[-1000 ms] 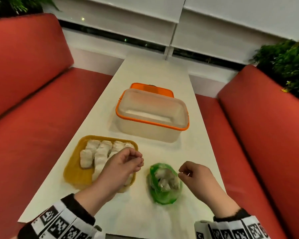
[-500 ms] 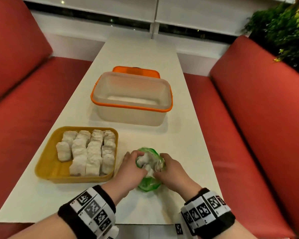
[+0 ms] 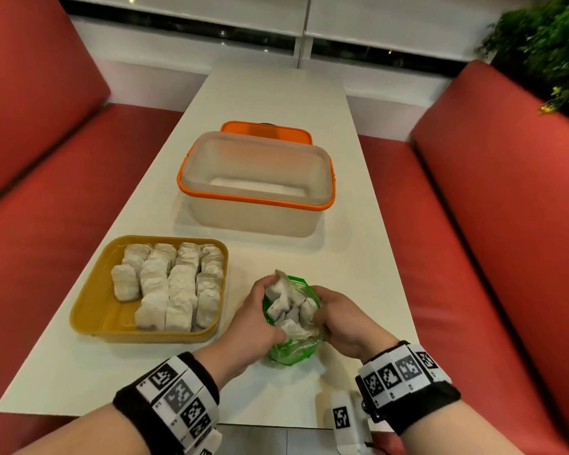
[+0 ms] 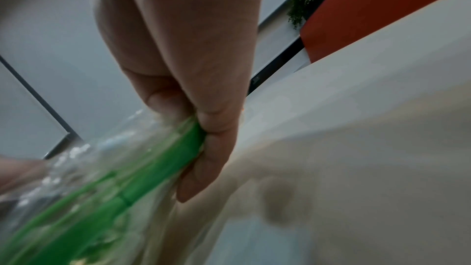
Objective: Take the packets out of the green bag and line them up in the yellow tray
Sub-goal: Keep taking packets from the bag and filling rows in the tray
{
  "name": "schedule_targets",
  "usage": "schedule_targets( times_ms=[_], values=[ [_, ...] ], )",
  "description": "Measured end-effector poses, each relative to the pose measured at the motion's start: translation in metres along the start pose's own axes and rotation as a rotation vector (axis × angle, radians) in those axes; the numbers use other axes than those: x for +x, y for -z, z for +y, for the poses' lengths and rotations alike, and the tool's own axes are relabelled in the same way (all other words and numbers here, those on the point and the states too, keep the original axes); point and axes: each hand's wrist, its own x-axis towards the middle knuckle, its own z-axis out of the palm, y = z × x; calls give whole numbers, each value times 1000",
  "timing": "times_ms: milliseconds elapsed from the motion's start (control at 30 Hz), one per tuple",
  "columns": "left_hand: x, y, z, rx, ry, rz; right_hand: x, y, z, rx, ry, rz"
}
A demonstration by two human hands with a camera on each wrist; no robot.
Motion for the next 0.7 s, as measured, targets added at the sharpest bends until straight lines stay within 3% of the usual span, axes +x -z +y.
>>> schedule_targets(
  times_ms=[333,433,500,567,633,700],
  values=[
    [3,-2,-2,237,-5,-78,9,4,-2,90,-18,8],
    [5,-2,-3,375,-16,-60,7,5,7,-268,42,113],
    [7,-1,-4,431,-15,-46,3,7,14,-712,208,302],
    [9,-2,-5,499,-30,-37,-2,6,19,-988,408,385],
    [10,-3,-5,619,-41,-26,-5,3,20,-1051,439,359],
    [11,-4,-4,690,-22,-26,-4,2,21,-982,352,322]
  ],
)
